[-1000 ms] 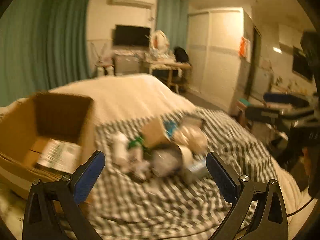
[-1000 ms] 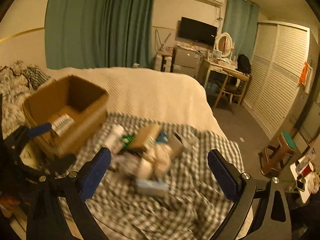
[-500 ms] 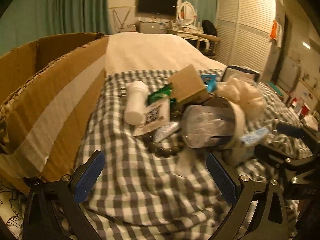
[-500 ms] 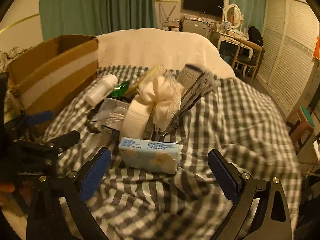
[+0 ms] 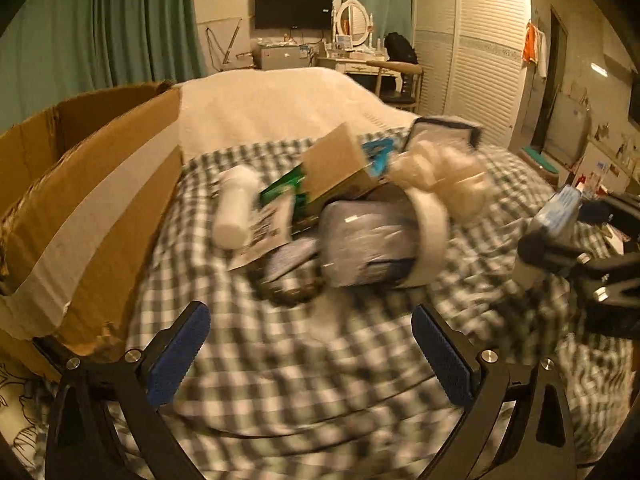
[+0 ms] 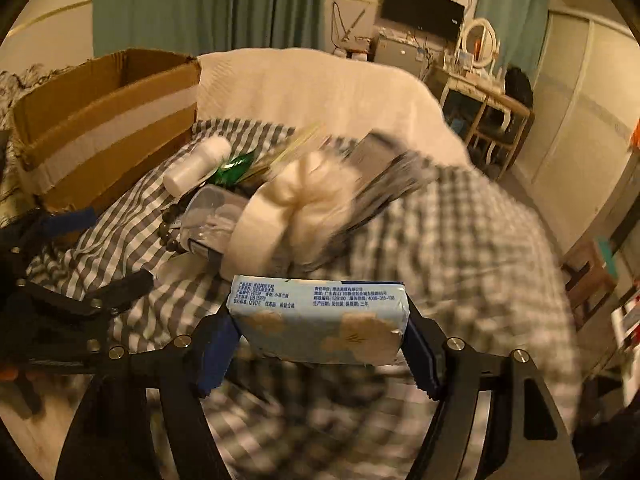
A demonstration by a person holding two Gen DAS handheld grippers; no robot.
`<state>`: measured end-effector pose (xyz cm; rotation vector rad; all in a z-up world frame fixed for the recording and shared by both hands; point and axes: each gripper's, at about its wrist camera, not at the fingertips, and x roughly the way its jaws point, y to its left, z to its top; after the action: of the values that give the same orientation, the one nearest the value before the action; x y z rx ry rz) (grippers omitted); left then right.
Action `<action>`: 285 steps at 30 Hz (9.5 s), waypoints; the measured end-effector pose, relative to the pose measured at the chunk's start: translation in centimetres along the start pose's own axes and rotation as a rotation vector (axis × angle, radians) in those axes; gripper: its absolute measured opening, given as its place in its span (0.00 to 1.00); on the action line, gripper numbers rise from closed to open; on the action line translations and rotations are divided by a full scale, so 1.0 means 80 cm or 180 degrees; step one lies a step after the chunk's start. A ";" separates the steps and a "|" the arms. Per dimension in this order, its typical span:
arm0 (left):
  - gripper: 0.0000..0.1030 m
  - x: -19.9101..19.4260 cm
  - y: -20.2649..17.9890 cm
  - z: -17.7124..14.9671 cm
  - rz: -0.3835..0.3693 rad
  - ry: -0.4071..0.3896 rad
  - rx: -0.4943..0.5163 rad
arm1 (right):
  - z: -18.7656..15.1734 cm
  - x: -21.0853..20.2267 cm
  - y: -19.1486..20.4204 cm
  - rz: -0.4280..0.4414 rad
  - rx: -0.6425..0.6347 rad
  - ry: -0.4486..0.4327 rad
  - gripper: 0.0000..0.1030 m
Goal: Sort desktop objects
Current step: 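Grasp the white tape roll with the left gripper from the pile, then carry the tape roll into the box with the left gripper while the right carries a tissue pack, then grasp the blue-labelled dental floss jar with the left gripper, then drop the floss jar into the box with the left gripper while the right drops the lace cloth, then grasp the dark-bordered printed packet with the right gripper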
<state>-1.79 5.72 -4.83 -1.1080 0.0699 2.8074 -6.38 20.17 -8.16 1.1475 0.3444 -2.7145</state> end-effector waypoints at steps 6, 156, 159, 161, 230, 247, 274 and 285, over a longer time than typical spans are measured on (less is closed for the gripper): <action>1.00 0.006 -0.065 0.035 0.0034 -0.0048 0.0114 | 0.001 -0.031 -0.057 -0.0052 0.0322 -0.0055 0.70; 0.99 0.049 0.096 -0.062 0.0247 0.0336 -0.0539 | 0.017 0.123 0.077 0.0494 0.0268 0.0073 0.29; 0.99 0.041 0.092 -0.064 0.0257 0.0275 -0.0489 | 0.014 0.104 0.077 0.0440 0.0219 0.0103 0.23; 0.98 0.034 0.093 -0.065 0.0280 0.0250 -0.0475 | 0.010 0.086 0.077 0.0430 0.0196 0.0136 0.23; 1.00 -0.221 0.097 0.149 0.0907 -0.0790 -0.0283 | 0.130 -0.223 0.025 0.0309 0.0390 -0.0767 0.91; 1.00 -0.038 -0.016 0.024 0.0773 0.0052 -0.0514 | -0.002 -0.123 -0.117 0.0055 0.0848 -0.0346 0.91; 1.00 0.106 0.012 0.072 0.0665 -0.0410 0.0379 | 0.025 0.108 -0.095 0.0376 0.1246 -0.0291 0.87; 0.42 0.146 0.045 0.061 0.0301 -0.0043 0.0012 | 0.002 0.142 -0.096 0.0613 0.1487 -0.0243 0.16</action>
<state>-13.99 3.71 -9.26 -1.1132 0.1297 2.8960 -16.22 26.67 -15.15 1.1010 -0.4133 -2.7256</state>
